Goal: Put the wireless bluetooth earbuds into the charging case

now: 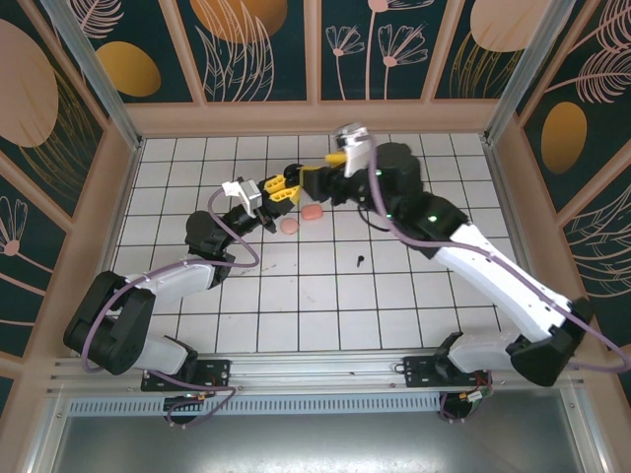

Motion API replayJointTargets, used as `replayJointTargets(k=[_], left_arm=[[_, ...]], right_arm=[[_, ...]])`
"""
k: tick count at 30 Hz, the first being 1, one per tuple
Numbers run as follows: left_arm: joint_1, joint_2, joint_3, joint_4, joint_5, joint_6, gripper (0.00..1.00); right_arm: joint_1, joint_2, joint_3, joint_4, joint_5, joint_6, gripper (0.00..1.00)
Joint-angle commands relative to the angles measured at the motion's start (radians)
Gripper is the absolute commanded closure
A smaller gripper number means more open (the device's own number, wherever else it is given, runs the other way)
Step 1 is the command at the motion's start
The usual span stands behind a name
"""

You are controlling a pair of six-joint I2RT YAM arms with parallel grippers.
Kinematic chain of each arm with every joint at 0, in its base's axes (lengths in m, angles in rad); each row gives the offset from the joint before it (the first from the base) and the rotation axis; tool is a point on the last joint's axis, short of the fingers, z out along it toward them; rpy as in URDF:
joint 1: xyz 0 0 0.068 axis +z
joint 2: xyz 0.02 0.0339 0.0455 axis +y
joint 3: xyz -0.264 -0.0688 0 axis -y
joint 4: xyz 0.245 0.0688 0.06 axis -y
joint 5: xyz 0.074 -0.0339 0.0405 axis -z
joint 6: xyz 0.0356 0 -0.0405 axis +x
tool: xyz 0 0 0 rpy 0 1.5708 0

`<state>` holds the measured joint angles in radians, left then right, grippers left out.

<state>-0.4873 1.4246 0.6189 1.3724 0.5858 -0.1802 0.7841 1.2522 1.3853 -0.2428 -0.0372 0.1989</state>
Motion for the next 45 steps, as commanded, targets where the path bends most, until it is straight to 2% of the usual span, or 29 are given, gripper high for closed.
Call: replayJointTargets(k=[1, 5, 11, 22, 29, 37, 45], left_arm=[[-0.007, -0.015, -0.009, 0.075, -0.020, 0.028, 1.00], [-0.007, -0.016, -0.017, 0.080, -0.030, 0.036, 1.00], [-0.007, -0.020, -0.014, 0.062, -0.048, 0.031, 1.00], [-0.007, -0.018, -0.030, 0.091, -0.071, -0.025, 1.00], [-0.007, -0.012, -0.064, 0.135, -0.073, -0.033, 1.00], [-0.007, -0.010, -0.077, 0.160, -0.070, -0.025, 1.00], [-0.007, -0.003, -0.072, 0.163, -0.063, -0.019, 1.00]], right_arm=[[-0.066, -0.100, -0.015, -0.089, 0.030, 0.147, 0.31], [-0.115, -0.125, -0.105, -0.225, 0.074, 0.232, 0.31], [-0.138, -0.035, -0.257, -0.380, 0.129, 0.398, 0.34], [-0.141, 0.147, -0.503, -0.337, 0.180, 0.655, 0.40], [-0.145, 0.233, -0.481, -0.283, 0.172, 0.677, 0.47], [-0.161, 0.392, -0.394, -0.261, 0.174, 0.653, 0.48], [-0.166, 0.449, -0.378, -0.224, 0.154, 0.628, 0.53]])
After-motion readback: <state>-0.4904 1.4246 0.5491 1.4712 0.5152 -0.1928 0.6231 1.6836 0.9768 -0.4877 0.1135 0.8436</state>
